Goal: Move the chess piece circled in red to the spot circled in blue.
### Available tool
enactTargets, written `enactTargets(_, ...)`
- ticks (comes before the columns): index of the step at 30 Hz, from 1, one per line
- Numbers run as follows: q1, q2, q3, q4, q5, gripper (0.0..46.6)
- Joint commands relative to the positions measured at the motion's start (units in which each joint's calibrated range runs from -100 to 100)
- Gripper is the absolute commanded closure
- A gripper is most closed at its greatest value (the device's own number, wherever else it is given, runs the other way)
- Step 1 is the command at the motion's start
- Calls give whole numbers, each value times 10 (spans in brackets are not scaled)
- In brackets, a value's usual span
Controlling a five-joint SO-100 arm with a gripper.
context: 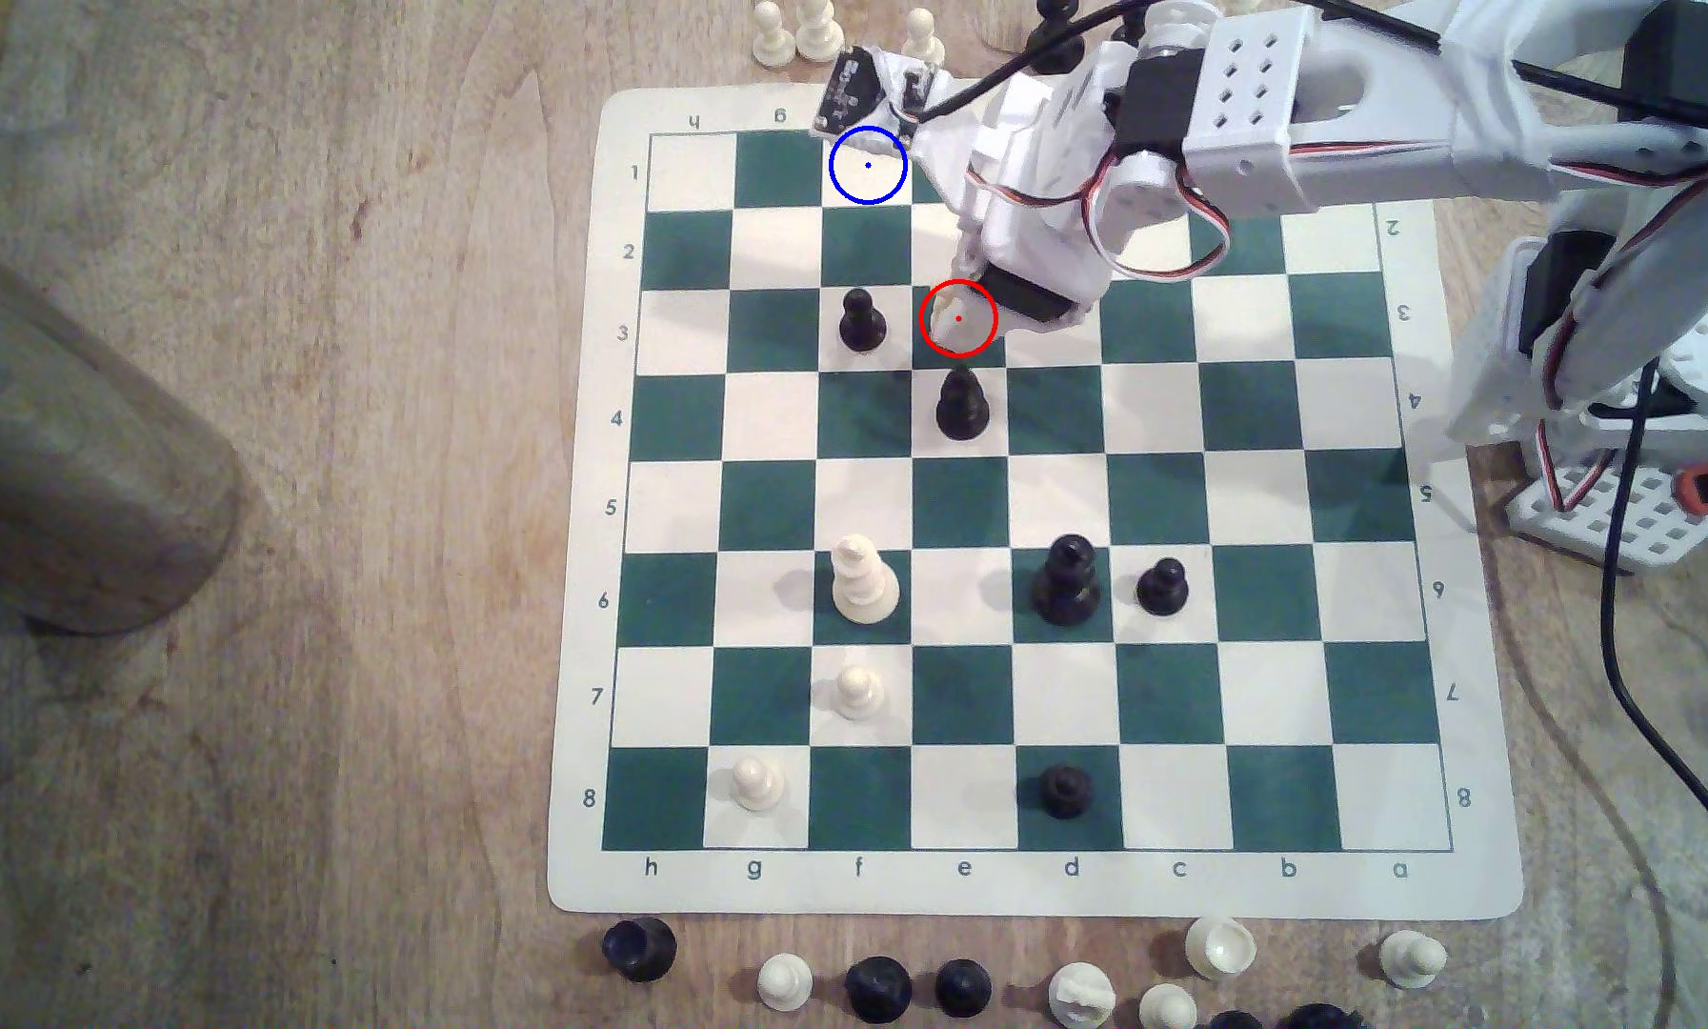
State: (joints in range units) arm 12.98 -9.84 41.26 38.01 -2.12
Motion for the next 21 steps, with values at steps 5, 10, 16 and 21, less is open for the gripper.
enactTargets(5,-7,-8,-2,-18,-5,336)
enactTargets(10,-7,-9,1,-24,-6,400)
enactTargets(16,-7,-11,7,-25,-6,463)
enactTargets(21,-6,-20,8,-25,-6,463)
